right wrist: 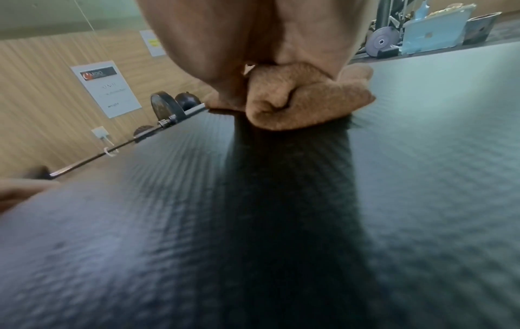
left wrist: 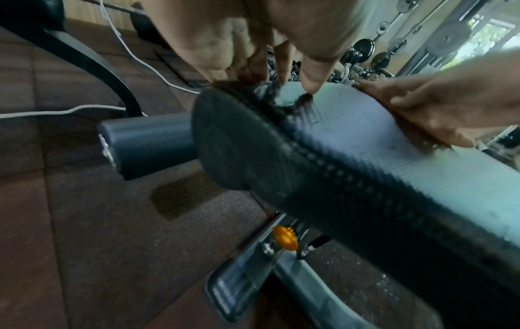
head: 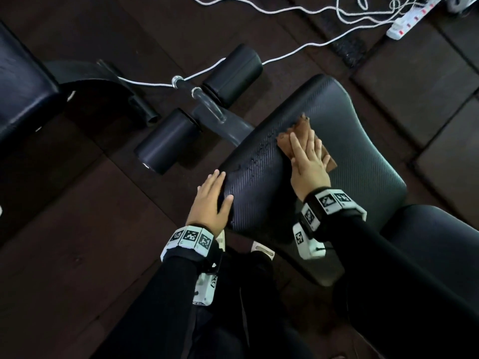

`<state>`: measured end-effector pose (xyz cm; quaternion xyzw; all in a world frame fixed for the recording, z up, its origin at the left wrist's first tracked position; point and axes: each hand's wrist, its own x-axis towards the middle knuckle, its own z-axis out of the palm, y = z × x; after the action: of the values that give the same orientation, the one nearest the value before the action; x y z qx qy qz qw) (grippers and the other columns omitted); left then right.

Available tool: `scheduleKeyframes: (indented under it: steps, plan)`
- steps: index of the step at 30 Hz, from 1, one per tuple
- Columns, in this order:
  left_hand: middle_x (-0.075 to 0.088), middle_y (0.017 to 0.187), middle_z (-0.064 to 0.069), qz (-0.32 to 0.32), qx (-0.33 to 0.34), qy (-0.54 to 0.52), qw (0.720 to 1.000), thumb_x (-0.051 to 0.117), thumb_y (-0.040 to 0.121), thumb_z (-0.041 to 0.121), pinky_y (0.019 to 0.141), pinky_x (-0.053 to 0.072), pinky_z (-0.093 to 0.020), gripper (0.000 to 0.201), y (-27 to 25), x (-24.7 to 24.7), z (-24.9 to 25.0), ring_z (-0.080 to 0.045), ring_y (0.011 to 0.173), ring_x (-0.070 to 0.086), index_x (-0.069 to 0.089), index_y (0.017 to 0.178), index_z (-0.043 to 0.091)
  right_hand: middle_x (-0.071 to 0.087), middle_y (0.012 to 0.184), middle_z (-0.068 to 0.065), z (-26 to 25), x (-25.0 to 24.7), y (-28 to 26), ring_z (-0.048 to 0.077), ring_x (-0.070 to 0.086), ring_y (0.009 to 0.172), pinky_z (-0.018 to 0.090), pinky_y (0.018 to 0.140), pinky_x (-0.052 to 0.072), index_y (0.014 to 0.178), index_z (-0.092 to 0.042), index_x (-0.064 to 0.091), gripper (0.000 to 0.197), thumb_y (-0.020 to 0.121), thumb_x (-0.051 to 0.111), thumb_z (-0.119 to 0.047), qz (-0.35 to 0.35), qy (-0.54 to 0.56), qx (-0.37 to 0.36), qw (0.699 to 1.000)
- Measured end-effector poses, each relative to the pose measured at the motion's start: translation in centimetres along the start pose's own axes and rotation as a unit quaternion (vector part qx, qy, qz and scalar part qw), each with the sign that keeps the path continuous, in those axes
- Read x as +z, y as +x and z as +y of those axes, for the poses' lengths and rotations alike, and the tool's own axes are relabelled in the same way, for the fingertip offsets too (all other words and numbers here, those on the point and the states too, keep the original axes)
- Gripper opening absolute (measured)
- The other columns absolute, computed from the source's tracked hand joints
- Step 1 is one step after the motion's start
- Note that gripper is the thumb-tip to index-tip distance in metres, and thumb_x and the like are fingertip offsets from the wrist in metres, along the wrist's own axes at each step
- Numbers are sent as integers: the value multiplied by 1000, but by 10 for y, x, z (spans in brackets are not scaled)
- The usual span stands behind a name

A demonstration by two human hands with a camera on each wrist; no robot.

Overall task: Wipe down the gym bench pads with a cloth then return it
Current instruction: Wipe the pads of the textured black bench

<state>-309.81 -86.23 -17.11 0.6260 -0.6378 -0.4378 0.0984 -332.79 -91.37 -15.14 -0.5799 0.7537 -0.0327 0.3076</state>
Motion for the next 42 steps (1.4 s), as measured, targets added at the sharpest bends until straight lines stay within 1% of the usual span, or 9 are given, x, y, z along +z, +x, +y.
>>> scheduleKeyframes:
  steps: [7,11,14,18,23,25,34,38,42]
  plan:
    - [17,151,19,-2,-27,-51,998,50,96,29,115,13,-26,55,-26,-7,-36,-1,141,12,27,147,31,-27,149,-8,-30,62,-78,19,-31,135,47,110,-11,144,-42,-5,99,73,39,12,-96,-122,-211,965]
    - [20,142,34,-1,-51,-77,996,56,94,27,107,12,-11,57,-24,-12,-40,12,134,12,31,143,42,3,157,-1,9,62,-132,25,-2,143,49,113,12,145,-38,11,80,76,39,-10,-139,-148,-246,948]
    - [23,143,32,-3,-56,-75,996,58,92,26,106,14,-11,58,-23,-14,-41,10,135,16,33,141,45,21,152,4,38,41,-137,29,20,137,53,104,30,142,-31,31,68,75,33,-17,-122,-164,-218,954]
    - [30,149,21,17,-61,-95,993,60,91,21,95,12,7,59,-24,-11,-38,2,139,20,36,139,45,-18,151,-12,65,19,-98,15,-17,141,52,116,7,141,-44,-4,82,87,39,1,-85,-108,-98,986]
    - [31,150,17,26,-55,-103,993,61,91,16,86,14,13,59,-24,-10,-37,10,135,21,37,139,41,-9,158,0,17,17,-37,25,-11,144,52,116,-2,146,-41,8,78,90,39,3,-13,-26,-26,999]
    - [29,150,16,24,-51,-111,992,60,91,15,80,22,13,59,-24,-10,-37,26,123,21,37,140,39,-12,157,2,-10,26,-27,26,-14,143,52,115,-7,148,-37,12,77,89,38,6,-8,-17,-31,999]
    - [29,149,24,17,-62,-100,993,59,91,18,91,10,9,60,-24,-10,-39,5,138,18,35,139,46,-14,155,-5,-9,71,-114,19,-20,142,44,113,-2,145,-41,-2,98,74,47,6,-124,-129,-210,961]
    - [28,149,26,8,-65,-112,992,58,91,19,106,15,-12,60,-23,-8,-41,14,133,13,33,137,50,-12,155,-8,23,50,-132,16,-14,142,42,115,3,145,-42,-1,63,88,22,-26,-153,-145,-165,964]
    - [26,148,26,17,-53,-122,991,58,92,20,101,10,-1,59,-24,-6,-43,14,134,12,34,139,46,-23,150,-17,20,44,-123,6,-26,138,38,117,-5,141,-44,-8,61,99,32,-23,-118,-103,-104,982]
